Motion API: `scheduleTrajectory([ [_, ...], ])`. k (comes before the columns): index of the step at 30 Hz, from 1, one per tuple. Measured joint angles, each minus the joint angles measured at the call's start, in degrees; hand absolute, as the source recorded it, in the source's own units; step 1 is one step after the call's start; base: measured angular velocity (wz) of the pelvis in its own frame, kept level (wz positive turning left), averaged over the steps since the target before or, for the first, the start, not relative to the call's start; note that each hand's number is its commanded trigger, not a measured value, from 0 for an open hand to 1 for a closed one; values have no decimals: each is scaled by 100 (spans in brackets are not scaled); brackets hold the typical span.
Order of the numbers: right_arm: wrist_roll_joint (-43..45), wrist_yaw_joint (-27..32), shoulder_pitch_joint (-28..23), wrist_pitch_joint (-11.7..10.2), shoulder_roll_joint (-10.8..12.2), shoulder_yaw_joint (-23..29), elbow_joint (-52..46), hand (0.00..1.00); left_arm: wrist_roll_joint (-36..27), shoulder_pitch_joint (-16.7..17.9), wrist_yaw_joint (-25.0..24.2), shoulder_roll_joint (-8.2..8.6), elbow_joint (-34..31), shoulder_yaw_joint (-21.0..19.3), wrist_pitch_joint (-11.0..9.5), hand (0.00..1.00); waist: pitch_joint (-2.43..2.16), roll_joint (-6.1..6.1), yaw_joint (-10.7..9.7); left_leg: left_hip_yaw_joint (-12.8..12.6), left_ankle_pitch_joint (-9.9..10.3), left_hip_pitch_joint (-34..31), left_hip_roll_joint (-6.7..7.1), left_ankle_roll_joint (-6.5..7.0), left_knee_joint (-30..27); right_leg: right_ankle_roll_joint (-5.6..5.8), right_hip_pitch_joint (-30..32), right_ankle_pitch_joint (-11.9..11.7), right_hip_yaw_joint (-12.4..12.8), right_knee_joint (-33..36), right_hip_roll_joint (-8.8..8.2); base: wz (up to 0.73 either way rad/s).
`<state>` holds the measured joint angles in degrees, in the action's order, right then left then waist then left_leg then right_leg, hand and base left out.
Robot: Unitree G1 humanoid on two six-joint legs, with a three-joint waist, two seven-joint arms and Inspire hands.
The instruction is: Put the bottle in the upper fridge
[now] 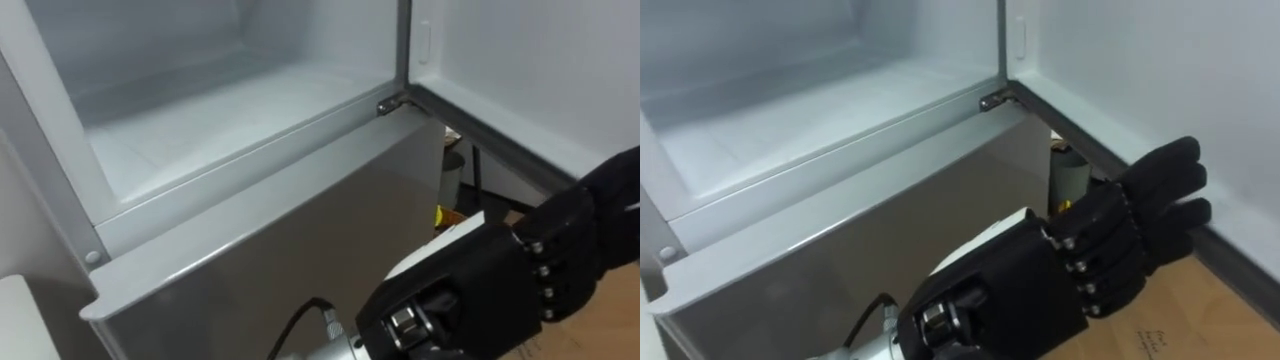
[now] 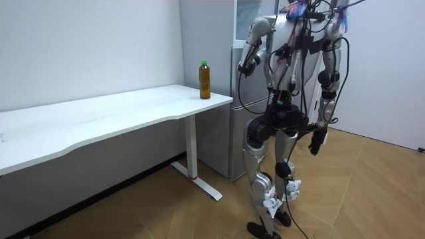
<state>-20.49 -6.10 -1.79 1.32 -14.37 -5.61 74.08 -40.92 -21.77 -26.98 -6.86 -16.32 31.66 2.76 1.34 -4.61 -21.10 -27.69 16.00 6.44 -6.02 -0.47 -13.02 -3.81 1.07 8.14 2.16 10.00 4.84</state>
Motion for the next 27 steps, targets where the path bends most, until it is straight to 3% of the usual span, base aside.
scheduleTrajectory([
  [5, -3, 3, 27, -65, 6, -5, -34, 0, 149, 1, -3, -94, -1, -2, 37, 0, -20, 14, 254, 131, -21, 0, 35, -34, 40, -3, -51, 2, -265, -13, -39, 19],
  [15, -160, 145, -1, -284, 133, -71, -60, 0, 184, 86, -1, -180, -4, -31, 37, 0, -50, 128, 608, 830, -72, -125, 101, -52, 71, 0, -229, 14, -885, -58, -180, 33],
  [19, -176, 169, -3, -316, 221, -205, -59, 0, 184, 402, 54, -188, -62, -158, 35, 0, -95, 202, 724, 1095, -137, -83, 176, -32, 86, 9, -388, 23, -1072, -139, -235, 28],
  [21, -175, 173, 4, -323, 237, -205, -61, 0, 195, 455, 60, -191, -134, -227, 35, 0, -98, 204, 766, 1169, -150, -86, 180, -19, 76, 21, -404, 30, -1156, -139, -262, 23],
  [25, -174, 195, 3, -329, 282, -222, -59, 0, 372, 474, 162, -193, -453, -494, 29, 0, -104, 195, 1049, 1260, -171, -98, 198, -7, 60, 25, -403, 32, -1223, -135, -287, 11],
  [27, -161, 200, 4, -329, 294, -228, -59, 0, 414, 506, 160, -208, -621, -640, -7, 0, -118, 195, 1072, 1359, -175, -155, 207, -2, 32, 25, -444, 32, -1317, -135, -303, 23],
])
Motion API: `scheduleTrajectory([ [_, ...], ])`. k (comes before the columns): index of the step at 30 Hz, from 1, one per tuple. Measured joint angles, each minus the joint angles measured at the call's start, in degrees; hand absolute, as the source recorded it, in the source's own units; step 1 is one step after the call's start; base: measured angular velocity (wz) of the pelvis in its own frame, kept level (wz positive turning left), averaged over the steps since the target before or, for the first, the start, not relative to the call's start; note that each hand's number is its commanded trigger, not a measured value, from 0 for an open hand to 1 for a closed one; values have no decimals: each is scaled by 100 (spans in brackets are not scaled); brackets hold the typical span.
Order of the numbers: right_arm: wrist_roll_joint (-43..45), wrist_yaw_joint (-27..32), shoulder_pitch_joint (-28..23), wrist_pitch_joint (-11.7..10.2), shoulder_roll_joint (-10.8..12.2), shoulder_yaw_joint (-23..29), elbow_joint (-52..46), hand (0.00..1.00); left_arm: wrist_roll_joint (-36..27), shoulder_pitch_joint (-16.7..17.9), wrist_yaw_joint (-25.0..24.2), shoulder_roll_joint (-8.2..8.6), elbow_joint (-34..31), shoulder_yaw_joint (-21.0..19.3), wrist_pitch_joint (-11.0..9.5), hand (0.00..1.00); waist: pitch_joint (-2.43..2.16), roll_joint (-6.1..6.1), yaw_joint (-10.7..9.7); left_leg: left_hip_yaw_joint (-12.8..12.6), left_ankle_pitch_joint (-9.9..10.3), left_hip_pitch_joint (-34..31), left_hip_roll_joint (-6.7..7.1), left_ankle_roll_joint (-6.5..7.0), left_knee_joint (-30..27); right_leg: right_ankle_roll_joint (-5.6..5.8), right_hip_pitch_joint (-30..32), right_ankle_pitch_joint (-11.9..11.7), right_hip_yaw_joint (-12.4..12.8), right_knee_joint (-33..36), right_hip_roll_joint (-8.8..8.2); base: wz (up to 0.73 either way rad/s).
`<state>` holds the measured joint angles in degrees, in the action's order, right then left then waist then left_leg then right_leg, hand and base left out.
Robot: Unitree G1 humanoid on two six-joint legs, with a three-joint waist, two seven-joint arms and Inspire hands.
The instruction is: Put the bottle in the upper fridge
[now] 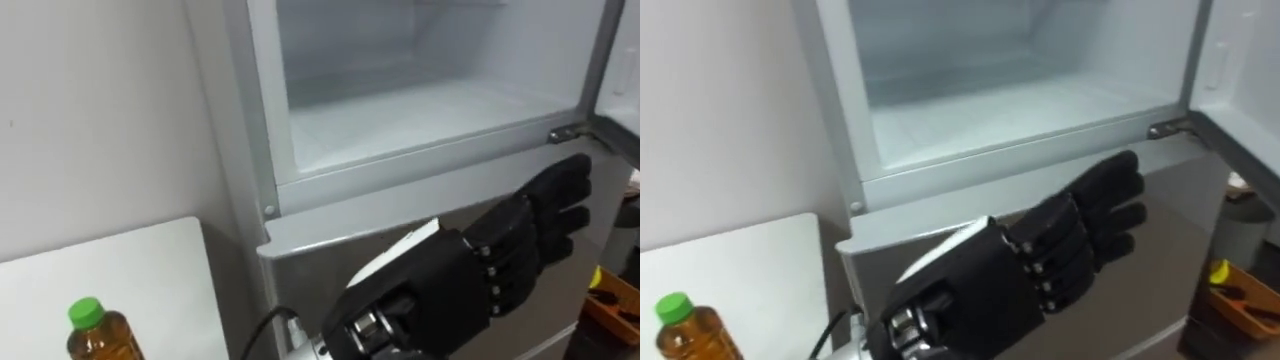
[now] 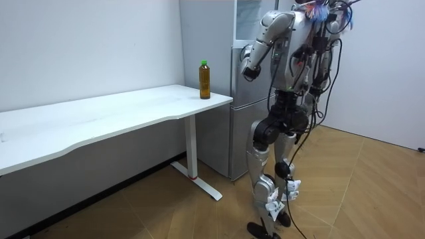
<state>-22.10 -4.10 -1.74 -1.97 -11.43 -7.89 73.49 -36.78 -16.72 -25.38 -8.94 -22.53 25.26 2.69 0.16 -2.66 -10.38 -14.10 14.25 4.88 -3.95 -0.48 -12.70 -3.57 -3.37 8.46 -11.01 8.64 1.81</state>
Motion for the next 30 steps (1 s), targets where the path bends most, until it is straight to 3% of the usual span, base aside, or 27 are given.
scheduleTrajectory([
  [3, 35, -33, -2, -11, 4, 2, 23, 0, 36, 102, -4, -10, -175, -219, -74, 0, 3, 9, 3, 206, -47, -21, 61, 9, 16, 3, -77, 4, -147, -11, -37, 29],
  [8, 25, -106, -51, -72, 7, -14, 23, 0, 35, 172, 55, -28, -185, -493, -119, 0, 4, 13, 182, 245, -72, 15, 73, 20, 9, 22, -182, 22, -334, -88, -78, 21],
  [18, 308, -85, -125, -228, 7, 16, 28, 0, 154, 1023, 772, -257, -596, -1238, -277, 0, 5, 15, 501, 354, -78, -6, 81, 10, 4, 21, -246, 75, -491, -90, -91, 8],
  [25, 276, -61, -237, -246, 35, 32, 30, 0, 163, 1183, 1287, -198, -734, -2056, -360, 0, 22, 61, 755, 417, -83, 73, 152, 2, 6, 36, -345, 174, -637, -86, -128, 12],
  [30, 229, -105, -414, -346, 55, 320, 23, 0, 509, 1225, 1583, -89, -1050, -2750, -723, 0, -1, 47, 972, 669, -83, 68, 179, 2, 25, 75, -406, 210, -693, -83, -159, 11],
])
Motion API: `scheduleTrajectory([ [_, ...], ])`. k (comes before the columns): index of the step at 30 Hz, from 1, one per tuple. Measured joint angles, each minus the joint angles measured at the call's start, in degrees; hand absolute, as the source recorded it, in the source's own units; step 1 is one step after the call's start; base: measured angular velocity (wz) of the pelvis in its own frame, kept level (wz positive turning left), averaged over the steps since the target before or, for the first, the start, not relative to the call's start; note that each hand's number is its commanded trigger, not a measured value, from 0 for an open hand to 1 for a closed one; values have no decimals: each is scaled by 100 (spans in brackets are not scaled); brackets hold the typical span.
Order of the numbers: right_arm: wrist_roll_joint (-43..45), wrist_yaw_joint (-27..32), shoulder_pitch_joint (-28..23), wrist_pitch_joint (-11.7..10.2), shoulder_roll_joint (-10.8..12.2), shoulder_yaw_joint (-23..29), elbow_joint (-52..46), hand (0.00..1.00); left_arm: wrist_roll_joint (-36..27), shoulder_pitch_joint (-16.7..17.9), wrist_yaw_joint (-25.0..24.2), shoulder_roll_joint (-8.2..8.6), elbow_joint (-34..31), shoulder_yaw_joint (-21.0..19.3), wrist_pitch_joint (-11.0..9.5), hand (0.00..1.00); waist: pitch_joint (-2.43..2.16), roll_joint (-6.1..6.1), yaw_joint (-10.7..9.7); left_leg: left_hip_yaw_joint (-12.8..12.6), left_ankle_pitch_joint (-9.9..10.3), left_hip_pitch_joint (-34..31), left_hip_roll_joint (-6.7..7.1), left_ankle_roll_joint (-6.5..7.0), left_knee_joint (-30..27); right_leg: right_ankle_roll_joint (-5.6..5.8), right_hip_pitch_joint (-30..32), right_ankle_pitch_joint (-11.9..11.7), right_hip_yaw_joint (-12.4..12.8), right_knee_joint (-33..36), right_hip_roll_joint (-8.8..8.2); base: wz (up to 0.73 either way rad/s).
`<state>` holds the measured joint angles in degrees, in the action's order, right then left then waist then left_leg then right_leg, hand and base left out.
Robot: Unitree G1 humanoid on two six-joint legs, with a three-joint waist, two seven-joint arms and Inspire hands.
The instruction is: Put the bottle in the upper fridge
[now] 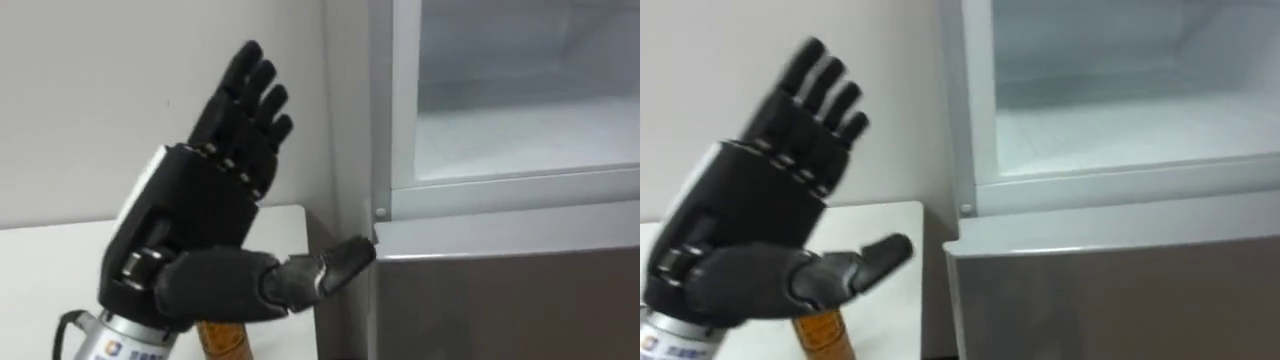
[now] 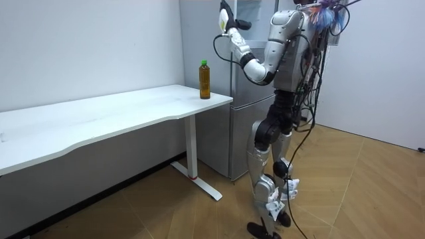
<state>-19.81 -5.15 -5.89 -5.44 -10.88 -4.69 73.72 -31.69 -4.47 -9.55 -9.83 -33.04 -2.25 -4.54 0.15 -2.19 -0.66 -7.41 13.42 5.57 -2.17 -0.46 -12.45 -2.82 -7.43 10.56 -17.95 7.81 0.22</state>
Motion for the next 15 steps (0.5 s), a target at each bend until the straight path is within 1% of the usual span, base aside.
scheduleTrajectory([
  [1, 0, -1, -12, -2, 6, 43, -11, 0, 37, 44, 52, 1, -36, -104, -33, 0, -6, -7, 5, 9, 0, 1, 4, 0, 15, 4, -9, 2, -6, 0, -2, 9],
  [2, -4, 1, -42, -7, 24, 106, -13, 0, 90, 117, 173, 1, -73, -290, -82, 0, -11, -15, 16, 42, 0, 9, 10, 0, 38, 9, -34, 6, -39, -4, -9, 5],
  [4, -35, 19, -105, -5, 27, 118, 5, 0, 163, 194, 455, 14, -74, -582, -85, 0, -18, -18, 141, 57, 0, 87, 14, 0, 86, 18, -82, 14, -31, 6, -9, 0],
  [5, -27, 19, -113, -2, 31, 135, 6, 0, 212, 209, 519, 13, -74, -683, -85, 0, -20, -23, 179, 60, 0, 104, 14, 0, 93, 19, -97, 18, -27, 7, -9, -5],
  [6, -23, 21, -192, -6, 34, 156, -11, 0, 221, 282, 609, 12, -75, -900, -89, 0, -22, -23, 256, 60, 0, 132, 15, 0, 96, 20, -122, 23, -17, 5, -9, 0],
  [7, -29, 29, -223, -5, 33, 173, -16, 0, 250, 428, 717, 13, -75, -1086, -102, 0, -5, 5, 281, 61, 0, 169, 23, 1, 100, 28, -159, 34, -24, 3, -20, 0],
  [8, -26, 32, -231, -5, 39, 204, -20, 0, 274, 532, 793, 15, -75, -1172, -109, 0, -15, 12, 283, 60, 0, 174, 30, 1, 99, 32, -166, 49, -29, 7, -29, 10],
  [9, -36, 48, -256, -5, 62, 301, -27, 0, 336, 708, 926, 27, -74, -1361, -109, 0, -27, 2, 292, 59, 1, 172, 57, 2, 92, 39, -159, 72, -41, 6, -40, 12],
  [10, -40, 63, -265, -5, 85, 372, -28, 0, 342, 779, 1002, 27, -74, -1451, -109, 0, -25, 6, 302, 59, 1, 167, 83, 2, 85, 43, -149, 83, -42, 8, -45, 16],
  [11, -35, 86, -307, -5, 126, 487, -30, 0, 344, 883, 1138, 26, -75, -1658, -109, 0, -28, 15, 324, 61, 1, 143, 84, 2, 66, 50, -142, 100, -62, 10, -55, 16],
  [12, -44, 88, -363, -4, 146, 605, -30, 0, 343, 963, 1305, 26, -73, -1851, -118, 0, -43, 7, 371, 74, 1, 123, 84, 2, 63, 55, -138, 115, -112, 7, -70, 16],
  [13, -38, 89, -394, -3, 147, 635, -32, 0, 331, 1003, 1394, 27, -71, -1952, -135, 0, -44, 5, 391, 97, 1, 117, 88, 3, 58, 58, -138, 117, -132, 10, -76, 14],
  [14, -52, 84, -475, -3, 154, 727, -65, 0, 301, 1101, 1551, 27, -52, -2160, -172, 0, -63, -29, 445, 150, 2, 119, 90, 4, 39, 61, -136, 118, -150, 14, -82, 9],
  [15, -48, 83, -558, -2, 166, 837, -75, 0, 291, 1207, 1719, 28, 10, -2394, -235, 0, -63, -39, 471, 160, 2, 126, 90, 4, 14, 62, -135, 118, -150, 38, -88, 5],
])
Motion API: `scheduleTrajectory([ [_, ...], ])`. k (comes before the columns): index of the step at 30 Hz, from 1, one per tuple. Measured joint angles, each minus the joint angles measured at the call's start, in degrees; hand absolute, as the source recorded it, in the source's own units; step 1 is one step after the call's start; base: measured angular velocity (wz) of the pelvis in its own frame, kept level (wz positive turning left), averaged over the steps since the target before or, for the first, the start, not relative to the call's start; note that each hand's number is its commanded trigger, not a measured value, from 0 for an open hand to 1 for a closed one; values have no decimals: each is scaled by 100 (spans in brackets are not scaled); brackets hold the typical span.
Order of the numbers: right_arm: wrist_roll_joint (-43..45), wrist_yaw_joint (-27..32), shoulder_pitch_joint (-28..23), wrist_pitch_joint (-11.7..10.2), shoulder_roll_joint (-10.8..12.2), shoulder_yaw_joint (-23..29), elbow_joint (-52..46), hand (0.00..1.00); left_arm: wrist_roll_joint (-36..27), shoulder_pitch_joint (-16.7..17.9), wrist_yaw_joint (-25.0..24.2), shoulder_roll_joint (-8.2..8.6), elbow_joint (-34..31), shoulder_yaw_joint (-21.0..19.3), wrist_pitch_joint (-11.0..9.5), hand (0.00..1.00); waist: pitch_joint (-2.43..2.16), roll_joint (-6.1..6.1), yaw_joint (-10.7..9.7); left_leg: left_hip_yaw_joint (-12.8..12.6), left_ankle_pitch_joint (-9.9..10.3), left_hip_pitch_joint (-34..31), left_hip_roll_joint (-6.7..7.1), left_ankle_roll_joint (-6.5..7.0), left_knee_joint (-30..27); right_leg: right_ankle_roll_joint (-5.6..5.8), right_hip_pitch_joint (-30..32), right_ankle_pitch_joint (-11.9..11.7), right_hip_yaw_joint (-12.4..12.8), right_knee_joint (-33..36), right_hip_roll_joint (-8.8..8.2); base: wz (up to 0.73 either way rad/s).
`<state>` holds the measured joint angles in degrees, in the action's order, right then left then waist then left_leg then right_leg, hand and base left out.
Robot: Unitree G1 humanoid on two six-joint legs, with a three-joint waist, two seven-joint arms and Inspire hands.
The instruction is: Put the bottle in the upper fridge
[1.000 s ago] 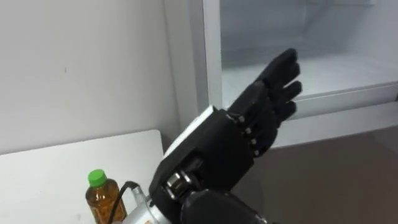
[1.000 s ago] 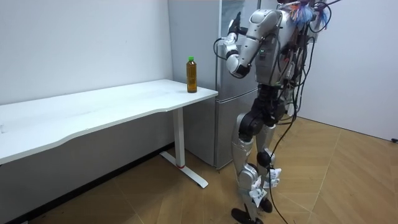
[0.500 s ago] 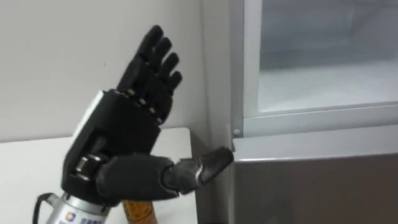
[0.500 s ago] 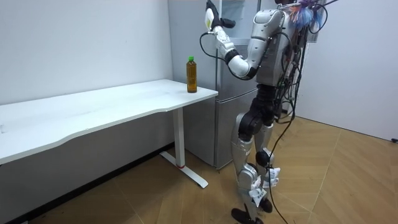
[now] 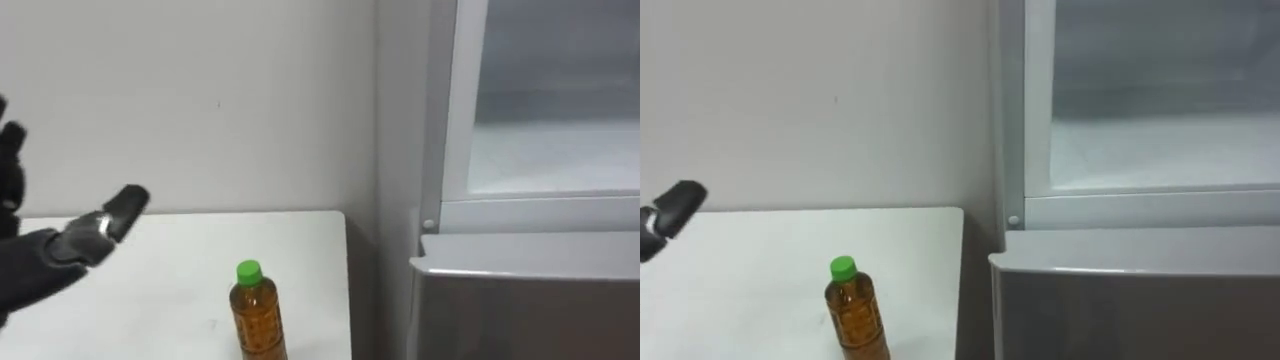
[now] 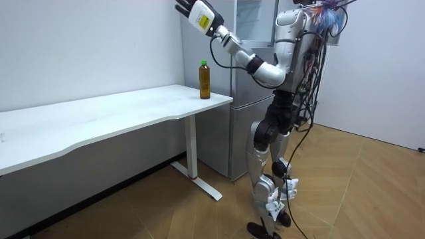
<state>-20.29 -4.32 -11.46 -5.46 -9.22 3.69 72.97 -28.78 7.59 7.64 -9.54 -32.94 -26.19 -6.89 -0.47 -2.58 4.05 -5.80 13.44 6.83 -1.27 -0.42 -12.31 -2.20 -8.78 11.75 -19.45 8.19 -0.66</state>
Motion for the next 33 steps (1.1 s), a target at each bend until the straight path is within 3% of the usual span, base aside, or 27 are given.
scheduleTrajectory([
  [3, -2, 59, -201, -1, 1, 140, -200, 0, -104, 197, 531, -1, 369, -428, -102, 0, 20, -64, 130, 149, 1, 80, 19, 1, 9, 9, -52, 15, 24, 51, -12, -4],
  [4, 1, 83, -231, -2, -1, 175, -227, 0, -104, 331, 717, 4, 593, -551, -153, 0, 48, -54, 138, 187, 1, 93, 31, 1, 17, 10, -60, 20, 23, 62, -16, 0],
  [7, 13, 112, -348, 37, -2, 318, -369, 0, -126, 760, 1154, 84, 1147, -622, -168, 0, 46, -143, 169, 196, 1, 95, 79, 2, 20, 20, -27, 60, 75, 74, -25, 0],
  [9, 27, 112, -422, 71, 0, 344, -437, 0, -220, 910, 1369, 133, 1361, -626, -175, 0, 50, -128, 143, 220, 3, 101, 88, 5, 22, 28, -18, 95, 85, 105, -28, 6],
  [15, 268, 163, -432, 190, -6, 460, -461, 0, -470, 1061, 1730, 173, 2929, -658, -183, 0, 46, -103, 106, 210, 3, 145, 85, 6, 26, 17, -24, 137, 102, 183, -35, 1],
  [25, 599, 160, -415, 296, -2, 484, -544, 0, -473, 1206, 1784, 245, 5840, 215, -192, 0, 25, -32, 95, 164, 3, 197, 85, 7, 99, 16, -40, 136, 169, 190, -36, -4],
  [28, 682, 92, -361, 300, 0, 446, -562, 0, -357, 1215, 1592, 248, 6834, 782, -187, 0, 33, 46, 71, 127, 4, 168, 88, 7, 89, 18, -32, 137, 161, 175, -38, 3],
  [33, 686, -10, -373, 290, 1, 443, -582, 0, 28, 1242, 1223, 255, 8164, 1096, -184, 0, 35, 80, 25, 53, 11, 178, 77, 16, 91, 18, -43, 137, 168, 156, -35, -2],
])
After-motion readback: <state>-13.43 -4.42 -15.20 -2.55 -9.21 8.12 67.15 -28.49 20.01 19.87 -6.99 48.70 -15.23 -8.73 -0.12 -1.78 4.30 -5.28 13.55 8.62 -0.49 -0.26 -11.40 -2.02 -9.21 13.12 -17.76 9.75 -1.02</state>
